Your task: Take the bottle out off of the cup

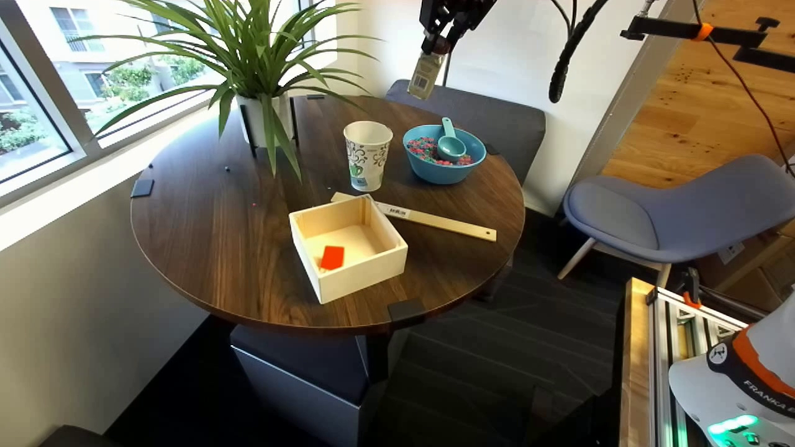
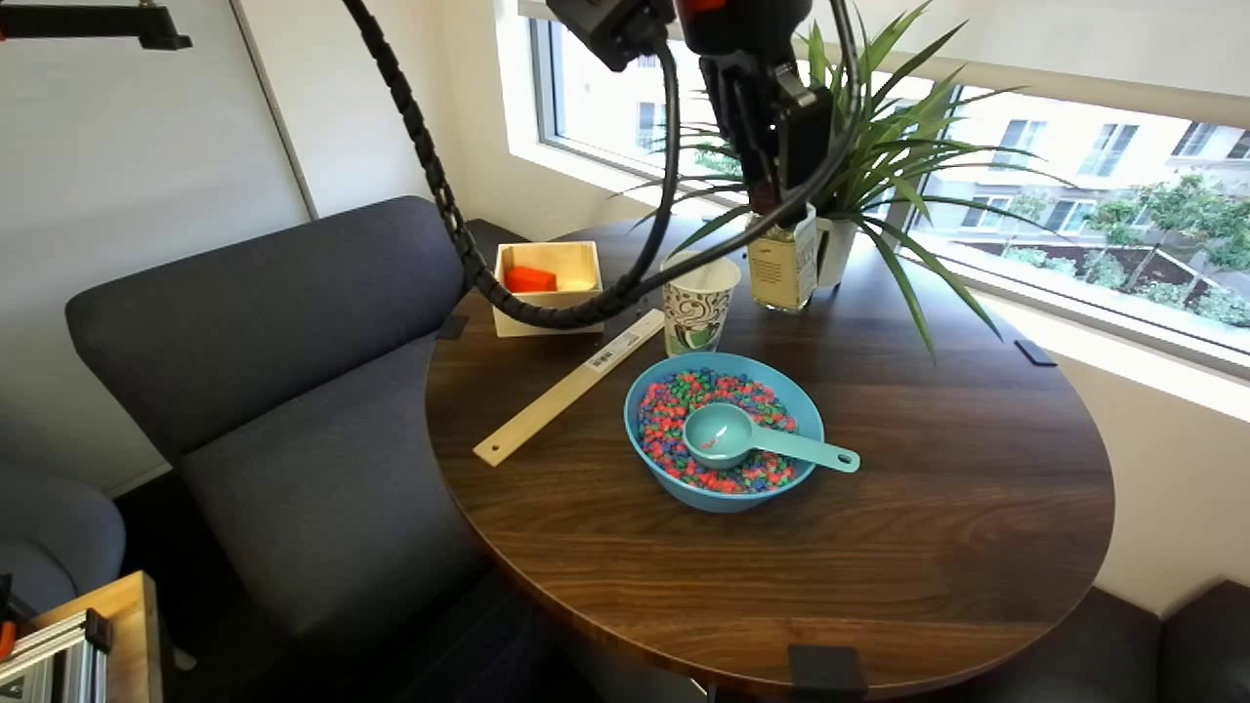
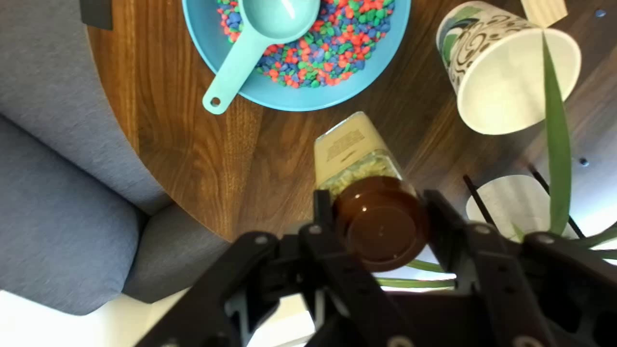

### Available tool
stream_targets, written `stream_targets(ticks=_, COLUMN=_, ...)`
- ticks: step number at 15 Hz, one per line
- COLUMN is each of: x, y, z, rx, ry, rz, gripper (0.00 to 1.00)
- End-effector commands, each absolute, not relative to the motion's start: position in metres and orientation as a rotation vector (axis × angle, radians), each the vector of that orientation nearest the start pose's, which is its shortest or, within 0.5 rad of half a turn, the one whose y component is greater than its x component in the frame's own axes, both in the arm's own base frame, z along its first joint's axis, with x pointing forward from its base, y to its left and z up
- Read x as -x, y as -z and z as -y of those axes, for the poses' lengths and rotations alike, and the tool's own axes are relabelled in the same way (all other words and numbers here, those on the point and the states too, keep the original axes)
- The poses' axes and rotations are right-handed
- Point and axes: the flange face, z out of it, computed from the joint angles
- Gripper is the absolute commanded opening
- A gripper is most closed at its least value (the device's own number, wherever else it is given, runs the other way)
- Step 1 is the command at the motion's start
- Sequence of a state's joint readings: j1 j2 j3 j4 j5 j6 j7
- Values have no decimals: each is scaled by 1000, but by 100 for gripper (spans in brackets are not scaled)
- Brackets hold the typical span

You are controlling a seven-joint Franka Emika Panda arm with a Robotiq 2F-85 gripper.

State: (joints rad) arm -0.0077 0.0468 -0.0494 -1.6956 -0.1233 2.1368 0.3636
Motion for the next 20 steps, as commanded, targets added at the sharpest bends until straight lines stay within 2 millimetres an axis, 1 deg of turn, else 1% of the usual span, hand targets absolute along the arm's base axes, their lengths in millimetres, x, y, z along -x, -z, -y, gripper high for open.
stream_targets(ticks=1, x=-633, y=-606, z=82, rx=2945, ry=587, rz=-631, gripper=24)
stream_targets(ticks=3, x=-646, y=-604, z=107, rx=2907, ry=531, rz=-712, gripper=24)
stream_targets(ticks=5, x=-658, y=-598, z=122, rx=2918, ry=454, rz=-803, gripper=24)
stream_targets(ticks=7, x=-675, y=-584, z=123, rx=2958, ry=386, rz=-855, gripper=24)
stream_targets(ticks=9, x=-694, y=-572, z=120, rx=2955, ry=371, rz=-888, gripper=24)
stream_targets(ticks=11, x=-712, y=-565, z=118, rx=2955, ry=402, rz=-919, gripper=24)
stream_targets(ticks=13, x=-726, y=-554, z=119, rx=2974, ry=419, rz=-955, gripper=24)
stream_targets(ticks=15, x=-737, y=-540, z=122, rx=2979, ry=398, rz=-957, gripper=24)
stream_targets(ticks=16, x=-740, y=-532, z=122, rx=2989, ry=360, rz=-954, gripper=24)
stream_targets(ticks=18, x=-745, y=-516, z=122, rx=3017, ry=287, rz=-953, gripper=24)
stream_targets(ticks=20, x=-748, y=-505, z=121, rx=3031, ry=221, rz=-939, gripper=24)
